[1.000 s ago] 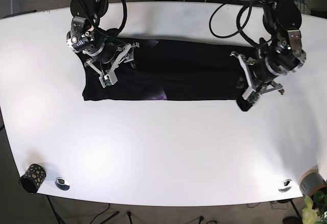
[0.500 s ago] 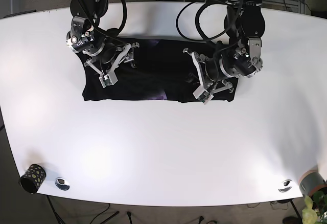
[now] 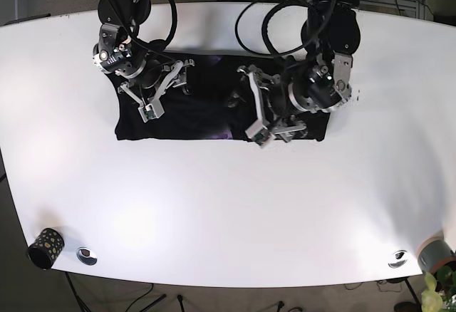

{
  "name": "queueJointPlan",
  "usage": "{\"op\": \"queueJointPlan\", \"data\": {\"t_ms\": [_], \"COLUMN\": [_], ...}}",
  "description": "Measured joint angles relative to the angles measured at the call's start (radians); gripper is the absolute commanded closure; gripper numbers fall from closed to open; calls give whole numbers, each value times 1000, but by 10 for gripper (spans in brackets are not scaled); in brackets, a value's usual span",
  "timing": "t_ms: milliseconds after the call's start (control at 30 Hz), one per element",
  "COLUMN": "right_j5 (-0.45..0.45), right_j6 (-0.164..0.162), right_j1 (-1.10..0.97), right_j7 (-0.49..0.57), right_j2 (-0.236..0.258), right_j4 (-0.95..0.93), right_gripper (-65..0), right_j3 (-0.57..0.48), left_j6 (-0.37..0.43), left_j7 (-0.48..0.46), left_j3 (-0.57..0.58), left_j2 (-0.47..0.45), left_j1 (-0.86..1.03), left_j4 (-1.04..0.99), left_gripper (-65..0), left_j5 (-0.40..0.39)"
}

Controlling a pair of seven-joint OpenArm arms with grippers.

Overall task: Fold the T-shirt properly
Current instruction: 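Fold the strip end with the left gripper toward the right gripper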

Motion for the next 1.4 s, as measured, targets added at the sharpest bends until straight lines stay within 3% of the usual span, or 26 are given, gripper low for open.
{"op": "queueJointPlan", "data": {"t_ms": [133, 367, 600, 767, 967, 1100, 1233, 1400], "right_j5": [3, -4, -1, -1, 0, -1, -1, -1], "right_j6": [0, 0, 0, 0, 0, 0, 0, 0], "right_j1": [2, 13, 14, 14, 13, 13, 13, 14], "right_j7": [0, -8, -8, -8, -8, -8, -8, -9], "right_j2": [0, -3, -2, -2, -2, -2, -2, -2], "right_j4": [0, -1, -1, -1, -1, -1, -1, 3], "right_gripper": [-430, -430, -430, -430, -430, -430, -430, -430], "right_j3": [0, 0, 2, 0, 0, 0, 0, 0], "left_j6": [-13, -20, -23, -23, -23, -24, -30, -35], "left_j7": [-28, 4, -3, -4, -5, -11, -6, -6], "left_j3": [56, -116, -154, -151, -11, 94, 214, 256], "left_j2": [-25, -89, -135, -138, -139, -114, -100, -96], "left_j1": [21, 34, 35, 24, -21, -28, -35, -37], "left_j4": [107, 109, 49, -42, -101, -101, -101, -51], "left_gripper": [-407, -368, -179, -163, -161, -161, -160, -160], "left_j5": [-43, 3, -10, -5, 0, 78, 108, 112]}}
